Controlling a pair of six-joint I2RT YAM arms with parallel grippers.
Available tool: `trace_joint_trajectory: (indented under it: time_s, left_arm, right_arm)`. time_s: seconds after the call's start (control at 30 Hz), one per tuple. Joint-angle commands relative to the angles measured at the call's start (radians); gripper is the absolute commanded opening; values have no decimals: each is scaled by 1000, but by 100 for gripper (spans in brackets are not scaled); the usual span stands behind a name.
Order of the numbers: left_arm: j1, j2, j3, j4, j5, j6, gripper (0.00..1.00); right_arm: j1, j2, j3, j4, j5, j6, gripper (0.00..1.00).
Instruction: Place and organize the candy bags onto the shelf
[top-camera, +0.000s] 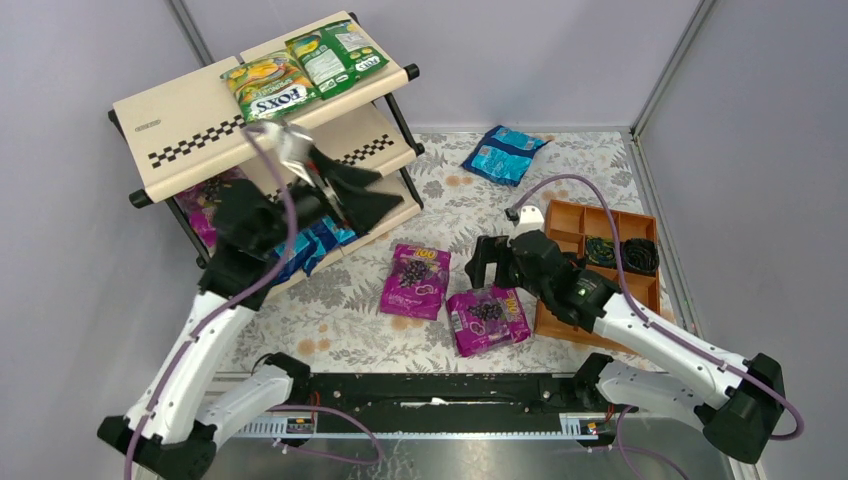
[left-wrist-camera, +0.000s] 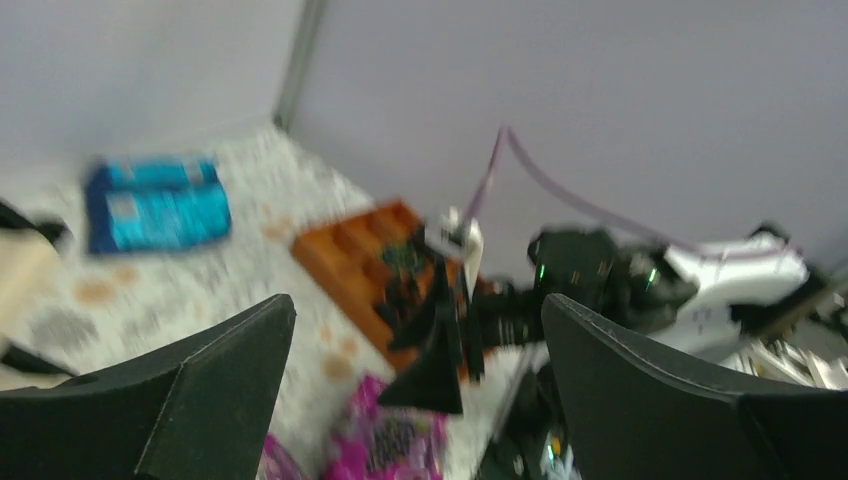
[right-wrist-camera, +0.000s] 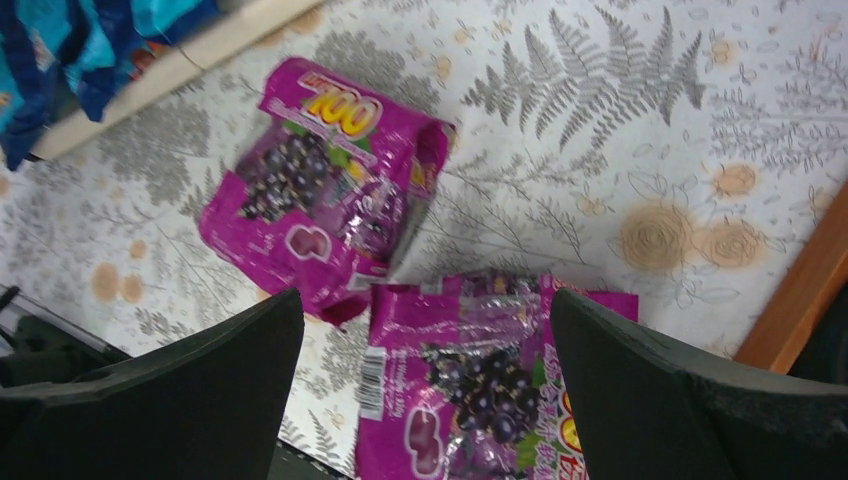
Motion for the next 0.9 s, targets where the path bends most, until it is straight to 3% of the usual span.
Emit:
trace_joint_trajectory:
  time_s: [0.0,0.13,0.37,0.87]
  left_arm:
    - [-138,-63,-162,-18,-61,120,99]
    - [-206,-89,-266,-116,-189,190,99]
    - [-221,-59,-345,-303,-374,308,99]
    - [-220,-75,-404,-309,-526,348,99]
  right_arm:
    - [1,-19,-48,-33,5,-7,100]
    - [1,15,-74,-27,-45,16,100]
    - [23,161,-39,-80,-152,2,100]
    - [370,448,162,-283,190,73,100]
